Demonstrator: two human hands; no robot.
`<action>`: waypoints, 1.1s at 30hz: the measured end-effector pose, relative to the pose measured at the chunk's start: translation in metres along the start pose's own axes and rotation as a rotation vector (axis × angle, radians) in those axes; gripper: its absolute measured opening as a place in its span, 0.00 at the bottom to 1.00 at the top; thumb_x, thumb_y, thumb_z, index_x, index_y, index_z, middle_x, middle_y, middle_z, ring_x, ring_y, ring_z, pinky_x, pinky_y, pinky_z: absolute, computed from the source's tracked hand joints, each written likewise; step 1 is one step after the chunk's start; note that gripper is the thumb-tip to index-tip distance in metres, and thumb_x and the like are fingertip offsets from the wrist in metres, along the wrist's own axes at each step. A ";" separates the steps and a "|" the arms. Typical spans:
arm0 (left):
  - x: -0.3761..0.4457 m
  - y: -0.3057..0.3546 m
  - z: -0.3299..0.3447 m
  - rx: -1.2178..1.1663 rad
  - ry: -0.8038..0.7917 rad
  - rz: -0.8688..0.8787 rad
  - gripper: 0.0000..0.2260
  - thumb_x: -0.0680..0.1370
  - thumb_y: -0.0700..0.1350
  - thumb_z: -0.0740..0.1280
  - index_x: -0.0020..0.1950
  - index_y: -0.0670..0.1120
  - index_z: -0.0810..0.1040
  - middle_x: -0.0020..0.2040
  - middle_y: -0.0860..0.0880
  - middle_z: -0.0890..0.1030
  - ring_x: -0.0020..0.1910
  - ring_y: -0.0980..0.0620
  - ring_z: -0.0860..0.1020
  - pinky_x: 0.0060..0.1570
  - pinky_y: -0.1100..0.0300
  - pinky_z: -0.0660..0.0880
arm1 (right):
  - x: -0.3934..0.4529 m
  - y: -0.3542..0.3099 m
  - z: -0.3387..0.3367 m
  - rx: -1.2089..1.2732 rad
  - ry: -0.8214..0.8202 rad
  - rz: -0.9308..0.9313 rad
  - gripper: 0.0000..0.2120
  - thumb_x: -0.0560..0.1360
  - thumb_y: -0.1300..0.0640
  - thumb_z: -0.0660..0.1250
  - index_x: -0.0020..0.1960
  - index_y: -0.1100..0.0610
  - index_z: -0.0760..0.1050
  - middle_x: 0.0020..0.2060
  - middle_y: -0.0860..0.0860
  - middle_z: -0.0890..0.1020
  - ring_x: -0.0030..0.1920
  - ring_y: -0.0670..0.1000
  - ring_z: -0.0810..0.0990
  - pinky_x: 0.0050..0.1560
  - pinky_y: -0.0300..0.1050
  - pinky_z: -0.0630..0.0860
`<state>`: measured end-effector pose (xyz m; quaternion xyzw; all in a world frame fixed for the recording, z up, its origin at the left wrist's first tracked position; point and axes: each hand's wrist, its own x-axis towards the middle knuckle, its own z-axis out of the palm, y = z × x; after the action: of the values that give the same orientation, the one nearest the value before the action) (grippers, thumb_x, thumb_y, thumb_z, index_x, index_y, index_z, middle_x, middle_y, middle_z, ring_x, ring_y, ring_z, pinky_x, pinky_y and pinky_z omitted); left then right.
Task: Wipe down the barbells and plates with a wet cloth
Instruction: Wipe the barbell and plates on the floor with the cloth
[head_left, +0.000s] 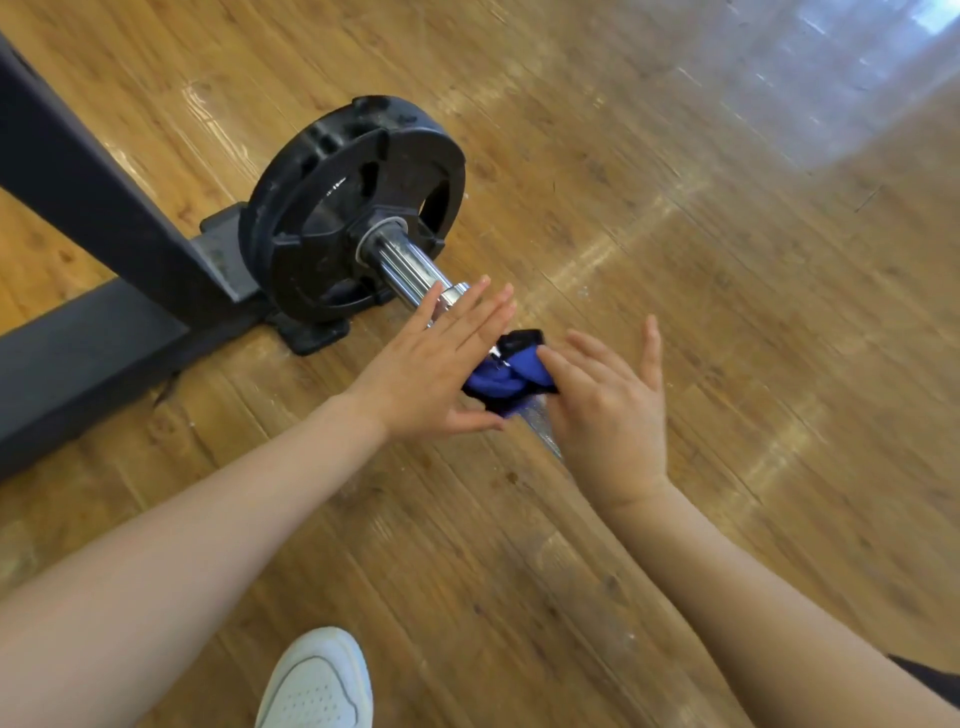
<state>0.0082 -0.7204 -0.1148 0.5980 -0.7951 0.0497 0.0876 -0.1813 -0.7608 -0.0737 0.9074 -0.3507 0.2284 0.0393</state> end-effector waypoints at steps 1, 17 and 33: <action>0.002 -0.002 -0.003 0.016 -0.040 -0.009 0.45 0.71 0.69 0.54 0.76 0.39 0.51 0.77 0.43 0.55 0.76 0.45 0.50 0.72 0.44 0.45 | -0.004 0.005 -0.006 -0.014 0.014 0.030 0.14 0.71 0.59 0.58 0.46 0.60 0.82 0.43 0.52 0.85 0.51 0.56 0.83 0.69 0.63 0.51; 0.005 0.009 -0.001 0.298 -0.241 -0.080 0.36 0.79 0.55 0.55 0.72 0.39 0.35 0.78 0.40 0.43 0.76 0.42 0.38 0.71 0.45 0.36 | -0.009 -0.034 0.041 0.200 -0.223 0.246 0.25 0.67 0.62 0.75 0.61 0.69 0.74 0.56 0.61 0.79 0.56 0.63 0.78 0.54 0.57 0.78; -0.002 0.015 0.012 0.346 -0.115 0.020 0.37 0.70 0.50 0.63 0.75 0.37 0.55 0.74 0.40 0.62 0.75 0.41 0.58 0.72 0.45 0.46 | -0.019 -0.027 0.023 0.268 -0.027 0.433 0.10 0.63 0.67 0.68 0.44 0.61 0.81 0.42 0.52 0.81 0.39 0.56 0.79 0.33 0.41 0.69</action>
<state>-0.0068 -0.7165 -0.1268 0.5979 -0.7844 0.1525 -0.0626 -0.1673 -0.7338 -0.1000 0.8113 -0.5038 0.2637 -0.1361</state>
